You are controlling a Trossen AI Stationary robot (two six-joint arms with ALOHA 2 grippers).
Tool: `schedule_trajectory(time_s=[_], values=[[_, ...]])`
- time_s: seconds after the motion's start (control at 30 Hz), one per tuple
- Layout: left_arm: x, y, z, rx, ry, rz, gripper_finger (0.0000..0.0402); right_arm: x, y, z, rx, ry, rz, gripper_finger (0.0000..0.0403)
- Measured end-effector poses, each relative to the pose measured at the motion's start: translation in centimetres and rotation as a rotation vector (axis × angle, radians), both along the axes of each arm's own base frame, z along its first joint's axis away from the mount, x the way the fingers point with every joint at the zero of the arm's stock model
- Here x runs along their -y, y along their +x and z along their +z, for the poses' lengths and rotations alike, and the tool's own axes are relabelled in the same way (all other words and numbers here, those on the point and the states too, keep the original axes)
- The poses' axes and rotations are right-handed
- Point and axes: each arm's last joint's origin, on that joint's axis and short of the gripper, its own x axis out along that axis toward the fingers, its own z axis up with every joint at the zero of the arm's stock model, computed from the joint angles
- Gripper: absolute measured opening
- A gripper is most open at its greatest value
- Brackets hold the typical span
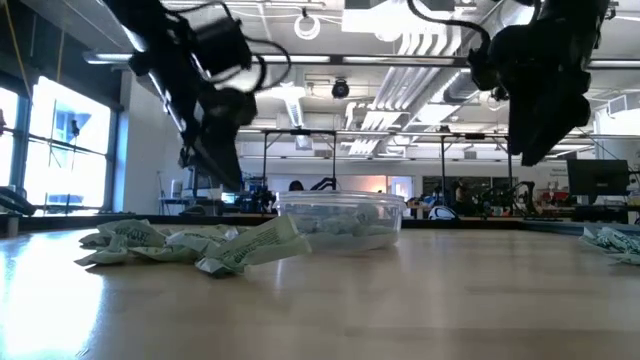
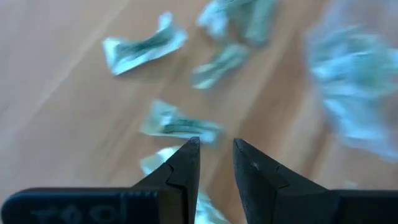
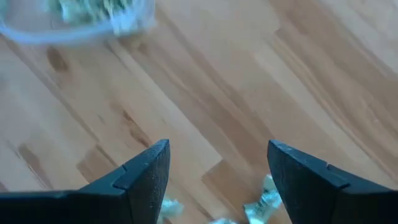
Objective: Pick and place Stevia / Truvia into bins
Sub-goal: Put the stevia packet into the transparent bin
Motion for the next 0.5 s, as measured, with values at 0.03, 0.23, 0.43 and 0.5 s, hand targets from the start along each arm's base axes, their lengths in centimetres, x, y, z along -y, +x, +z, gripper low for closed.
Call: schedule_trajectory(time_s=[0.03, 0.23, 0.43, 0.5], values=[[-0.6, 0.1, -0.5, -0.038, -0.018, 0.024, 0.0129, -0.1, 0.0, 0.1, 0.005, -0.011, -0.004, 0.0259], [-3.9, 1.2, -0.6, -0.1, -0.246, 0.322, 0.0129, 0.0, -0.2, 0.0, -0.015, -0.031, -0.055, 0.0259], [-4.0, 1.7, -0.1, -0.116, -0.264, 0.427, 0.0129, 0.4, -1.2, -0.4, -0.1, -0.096, -0.153, 0.0259], [-3.3, 1.9, -0.2, -0.137, -0.213, 0.459, 0.0129, 0.5, -1.5, -0.4, -0.127, -0.117, -0.173, 0.0259]])
